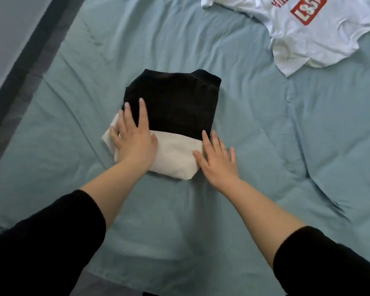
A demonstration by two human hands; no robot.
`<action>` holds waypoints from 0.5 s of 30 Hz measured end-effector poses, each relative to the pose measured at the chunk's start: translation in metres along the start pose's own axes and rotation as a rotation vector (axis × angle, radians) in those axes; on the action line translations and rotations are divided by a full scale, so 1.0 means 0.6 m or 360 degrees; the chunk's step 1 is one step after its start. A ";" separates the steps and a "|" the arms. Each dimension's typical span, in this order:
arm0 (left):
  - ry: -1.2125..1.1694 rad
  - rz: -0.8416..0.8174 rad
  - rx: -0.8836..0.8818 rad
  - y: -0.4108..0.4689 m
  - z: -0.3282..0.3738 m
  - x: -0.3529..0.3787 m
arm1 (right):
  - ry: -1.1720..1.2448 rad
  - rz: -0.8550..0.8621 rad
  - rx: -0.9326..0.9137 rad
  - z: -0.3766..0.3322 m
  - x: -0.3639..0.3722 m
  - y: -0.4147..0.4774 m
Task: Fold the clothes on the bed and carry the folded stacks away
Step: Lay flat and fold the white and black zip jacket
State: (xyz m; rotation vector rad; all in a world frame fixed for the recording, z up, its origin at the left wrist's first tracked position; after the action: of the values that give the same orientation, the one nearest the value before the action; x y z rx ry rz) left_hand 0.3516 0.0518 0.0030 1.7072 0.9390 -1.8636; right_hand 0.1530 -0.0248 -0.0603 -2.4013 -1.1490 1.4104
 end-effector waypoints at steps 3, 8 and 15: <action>-0.0124 0.0016 0.0661 -0.053 0.131 0.003 | -0.0238 0.0071 0.0156 0.097 -0.046 -0.032; -0.0249 -0.0679 0.1138 -0.090 0.323 0.099 | -0.0411 0.0161 0.0461 0.254 -0.156 -0.049; -0.0056 -0.0678 0.0666 0.041 0.510 0.146 | -0.0561 0.0169 0.0233 0.345 -0.259 0.043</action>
State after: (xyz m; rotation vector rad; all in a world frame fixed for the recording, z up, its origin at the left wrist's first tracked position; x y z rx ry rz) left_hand 0.1484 -0.1776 -0.0854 1.7964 1.0115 -2.5062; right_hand -0.0395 -0.1988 -0.0793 -2.1999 -0.9511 1.9381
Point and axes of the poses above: each hand's wrist, its own y-axis towards the middle knuckle, its own x-axis out of the palm, z = x × y, the point moved 5 cm from there along y, towards the middle knuckle, and after that the axes turned 11 degrees about y, right-handed, at the moved point
